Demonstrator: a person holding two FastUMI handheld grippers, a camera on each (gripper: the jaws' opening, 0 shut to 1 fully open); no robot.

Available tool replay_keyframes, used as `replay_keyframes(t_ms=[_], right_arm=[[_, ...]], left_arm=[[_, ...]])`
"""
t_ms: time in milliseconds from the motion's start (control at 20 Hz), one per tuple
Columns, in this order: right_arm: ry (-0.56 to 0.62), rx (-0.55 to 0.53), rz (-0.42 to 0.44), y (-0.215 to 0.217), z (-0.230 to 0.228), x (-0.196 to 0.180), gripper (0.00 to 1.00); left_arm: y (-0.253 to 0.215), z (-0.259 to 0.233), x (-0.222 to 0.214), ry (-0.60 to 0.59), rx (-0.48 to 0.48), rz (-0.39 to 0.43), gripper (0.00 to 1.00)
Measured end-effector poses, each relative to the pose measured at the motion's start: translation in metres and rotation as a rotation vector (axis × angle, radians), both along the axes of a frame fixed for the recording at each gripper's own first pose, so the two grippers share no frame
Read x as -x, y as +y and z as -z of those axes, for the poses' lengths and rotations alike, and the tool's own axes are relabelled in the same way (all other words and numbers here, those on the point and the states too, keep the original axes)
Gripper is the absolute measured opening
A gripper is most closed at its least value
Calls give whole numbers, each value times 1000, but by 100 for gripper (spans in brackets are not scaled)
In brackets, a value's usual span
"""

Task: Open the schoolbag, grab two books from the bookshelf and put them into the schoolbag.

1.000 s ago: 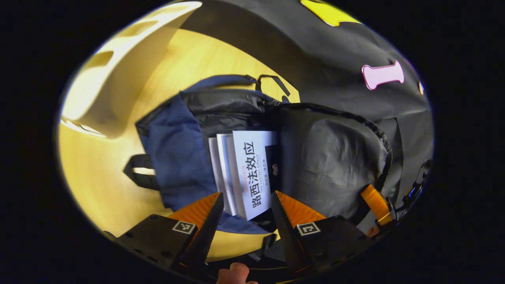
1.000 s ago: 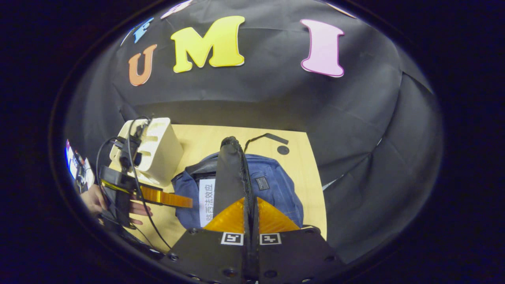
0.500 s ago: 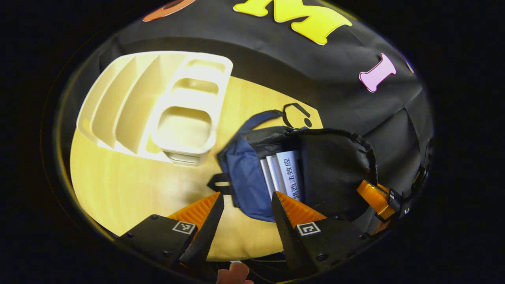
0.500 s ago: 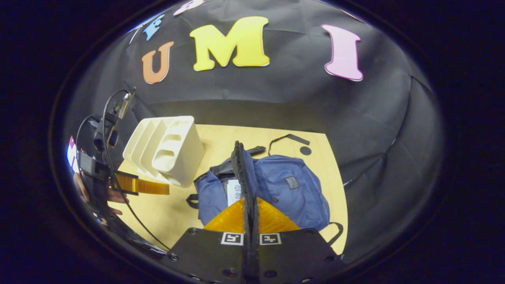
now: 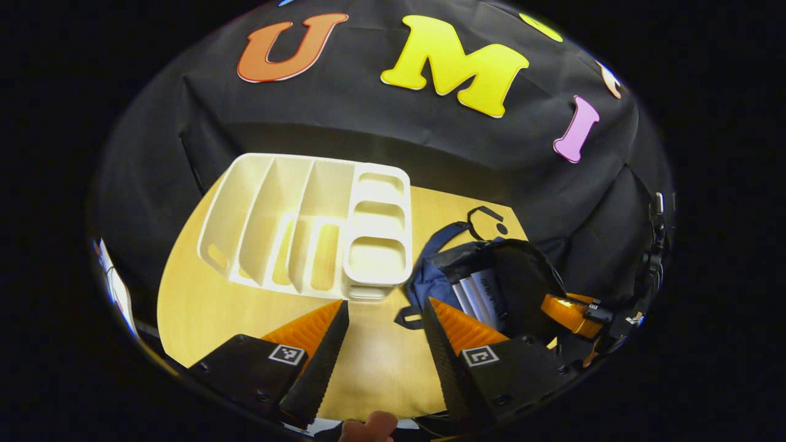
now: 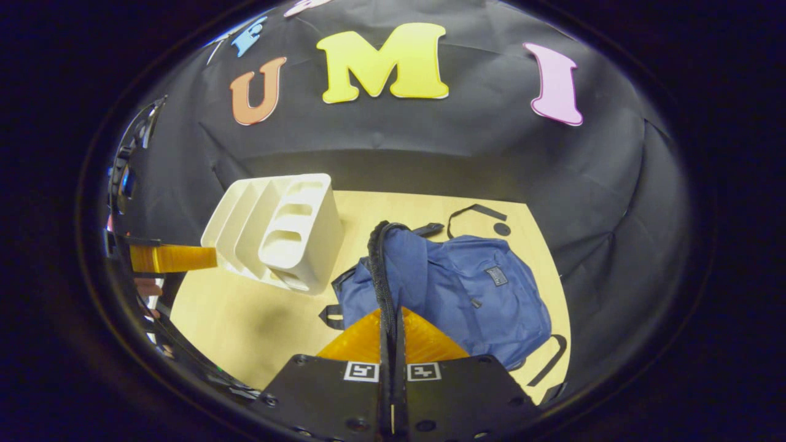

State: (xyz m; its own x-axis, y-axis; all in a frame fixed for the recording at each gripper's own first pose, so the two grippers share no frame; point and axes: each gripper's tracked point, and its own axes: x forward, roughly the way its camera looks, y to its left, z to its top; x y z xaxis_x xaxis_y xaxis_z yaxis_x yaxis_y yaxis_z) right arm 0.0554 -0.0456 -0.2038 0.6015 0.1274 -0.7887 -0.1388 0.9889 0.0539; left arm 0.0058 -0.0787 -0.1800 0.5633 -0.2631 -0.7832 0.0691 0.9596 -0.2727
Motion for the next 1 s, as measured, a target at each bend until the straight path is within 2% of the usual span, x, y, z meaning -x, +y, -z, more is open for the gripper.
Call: replay_keyframes(t_ms=[50, 300, 650, 750, 800, 850, 900, 1000], right_arm=[[2, -5, 2, 6, 6, 0, 5], [76, -45, -9, 52, 50, 9, 5], [132, -80, 5, 86, 99, 12, 19], [140, -104, 7, 94, 105, 13, 19], [134, -119, 6, 98, 106, 14, 27], [124, -128, 5, 103, 105, 13, 41], [109, -136, 0, 107, 101, 13, 48], [80, -142, -11, 111, 93, 14, 76]], left_arm=[[8, -2, 2, -8, -1, -6, 77], [42, -13, 13, -42, 5, -44, 78], [95, -12, 28, -67, -53, -114, 78], [105, -14, 32, -70, -57, -127, 78], [107, -15, 31, -74, -58, -129, 78], [108, -16, 30, -80, -62, -131, 78], [108, -15, 27, -85, -65, -130, 78], [105, -18, 25, -101, -64, -123, 78]])
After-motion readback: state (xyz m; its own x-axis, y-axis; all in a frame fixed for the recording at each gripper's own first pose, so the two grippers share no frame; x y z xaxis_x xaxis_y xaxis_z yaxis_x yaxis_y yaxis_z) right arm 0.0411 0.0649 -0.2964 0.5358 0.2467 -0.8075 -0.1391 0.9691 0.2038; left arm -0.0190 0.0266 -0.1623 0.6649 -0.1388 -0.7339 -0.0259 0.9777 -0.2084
